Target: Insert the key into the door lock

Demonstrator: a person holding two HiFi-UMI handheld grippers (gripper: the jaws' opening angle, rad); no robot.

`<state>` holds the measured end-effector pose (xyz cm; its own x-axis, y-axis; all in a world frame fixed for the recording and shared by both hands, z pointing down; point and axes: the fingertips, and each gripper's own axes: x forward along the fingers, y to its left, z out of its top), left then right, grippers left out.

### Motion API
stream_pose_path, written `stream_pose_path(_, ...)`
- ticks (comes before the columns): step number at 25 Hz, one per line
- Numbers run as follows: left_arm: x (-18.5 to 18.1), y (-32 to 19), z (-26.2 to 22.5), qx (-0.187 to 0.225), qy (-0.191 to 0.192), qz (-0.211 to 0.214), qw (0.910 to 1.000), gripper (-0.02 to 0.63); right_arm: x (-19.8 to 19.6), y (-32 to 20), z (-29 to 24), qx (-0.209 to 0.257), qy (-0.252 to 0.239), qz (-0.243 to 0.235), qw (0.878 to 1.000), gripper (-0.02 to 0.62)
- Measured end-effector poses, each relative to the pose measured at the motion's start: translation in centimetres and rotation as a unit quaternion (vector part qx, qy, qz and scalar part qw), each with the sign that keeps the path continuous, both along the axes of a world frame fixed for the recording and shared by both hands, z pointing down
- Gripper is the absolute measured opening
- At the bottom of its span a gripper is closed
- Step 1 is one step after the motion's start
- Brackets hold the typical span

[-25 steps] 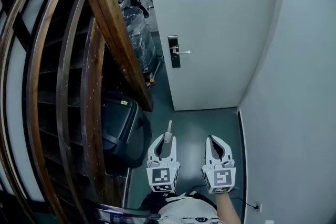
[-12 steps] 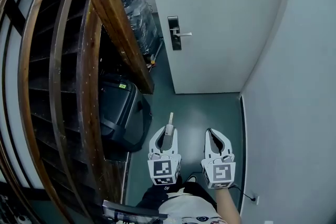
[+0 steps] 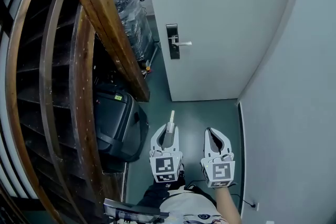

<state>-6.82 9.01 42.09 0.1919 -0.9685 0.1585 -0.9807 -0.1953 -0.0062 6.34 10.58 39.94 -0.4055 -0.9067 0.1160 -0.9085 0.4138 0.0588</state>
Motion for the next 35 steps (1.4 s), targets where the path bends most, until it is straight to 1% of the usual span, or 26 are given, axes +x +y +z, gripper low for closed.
stream_pose_path(4,-1.2,-3.2,-0.1,0.0,0.003,0.008,1.0,0.117,-1.4,-3.1,-0.2,-0.003,0.003,0.006,1.0,0.005)
stream_pose_path(9,-2.3,-6.5,1.0,-0.015,0.006,0.018,0.9997,0.117,-2.9,-5.7,0.4,-0.008,0.009,0.009,1.0,0.006)
stream_pose_path(14,-2.6,-8.9,2.4,-0.034,0.011,0.027,0.999,0.117,-2.5,-7.7,0.7,-0.015,0.011,0.026,0.999,0.005)
stream_pose_path(20,-2.0,-12.2,3.5,-0.049,0.007,0.029,0.9984,0.117,-1.7,-11.1,1.5,-0.029,0.009,0.028,0.999,0.005)
stream_pose_path(25,-1.8,-16.2,4.5,-0.058,-0.003,0.015,0.9982,0.117,-1.5,-15.6,2.2,-0.033,-0.001,0.01,0.999,0.005)
stream_pose_path(29,-1.4,-20.6,5.5,-0.07,-0.007,-0.003,0.9975,0.117,-0.8,-20.1,2.1,-0.027,-0.008,-0.005,1.0,0.005)
stream_pose_path(35,0.0,-26.8,6.4,-0.081,0.004,-0.028,0.9963,0.118,1.2,-26.8,1.9,-0.025,-0.018,-0.02,0.999,0.005)
